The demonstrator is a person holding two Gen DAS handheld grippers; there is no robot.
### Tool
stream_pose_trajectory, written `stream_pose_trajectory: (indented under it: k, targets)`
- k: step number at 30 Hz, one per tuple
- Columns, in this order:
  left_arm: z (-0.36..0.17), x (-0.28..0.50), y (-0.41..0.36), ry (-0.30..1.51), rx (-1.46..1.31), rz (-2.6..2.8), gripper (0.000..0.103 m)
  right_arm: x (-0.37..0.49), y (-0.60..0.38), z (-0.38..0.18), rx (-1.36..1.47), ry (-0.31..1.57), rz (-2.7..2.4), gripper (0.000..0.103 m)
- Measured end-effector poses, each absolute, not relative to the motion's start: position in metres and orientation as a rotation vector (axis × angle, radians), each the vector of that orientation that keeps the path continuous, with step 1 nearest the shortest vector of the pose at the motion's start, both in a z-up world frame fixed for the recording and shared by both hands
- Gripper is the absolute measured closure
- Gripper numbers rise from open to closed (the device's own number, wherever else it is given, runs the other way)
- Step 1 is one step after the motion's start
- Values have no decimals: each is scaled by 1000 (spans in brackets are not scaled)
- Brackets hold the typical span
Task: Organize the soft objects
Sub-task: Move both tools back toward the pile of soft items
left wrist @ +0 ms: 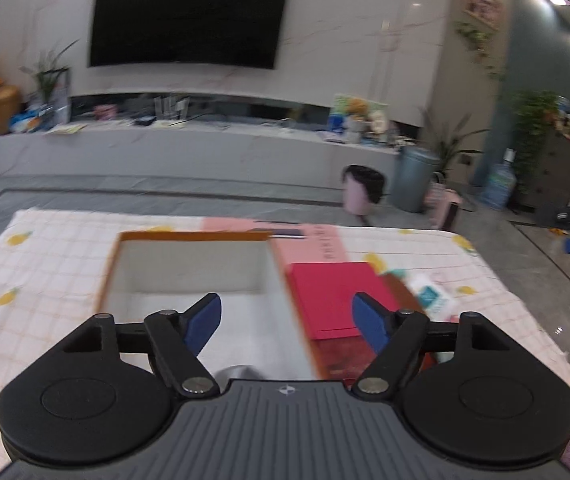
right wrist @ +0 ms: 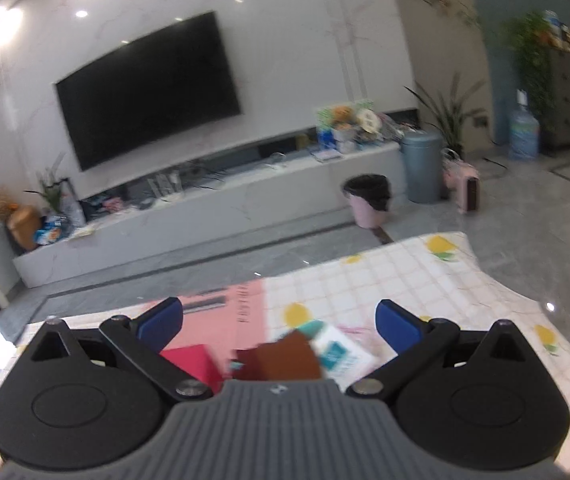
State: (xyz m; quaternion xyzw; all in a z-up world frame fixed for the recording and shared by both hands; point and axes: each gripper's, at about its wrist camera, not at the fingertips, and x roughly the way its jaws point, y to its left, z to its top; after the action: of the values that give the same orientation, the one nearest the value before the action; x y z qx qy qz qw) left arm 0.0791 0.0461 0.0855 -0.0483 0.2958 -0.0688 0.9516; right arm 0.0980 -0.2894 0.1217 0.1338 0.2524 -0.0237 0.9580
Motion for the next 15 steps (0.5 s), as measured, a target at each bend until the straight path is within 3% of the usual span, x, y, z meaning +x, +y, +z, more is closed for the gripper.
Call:
stream_pose_trajectory:
  k: [8,15]
  targets:
    - [78,77,-27,582,-18,-270,10,138,-331,36,121,833,-54,2]
    - [54,79,-94,615,93,-381,10,157,-362,-35,320,1052,-116,3]
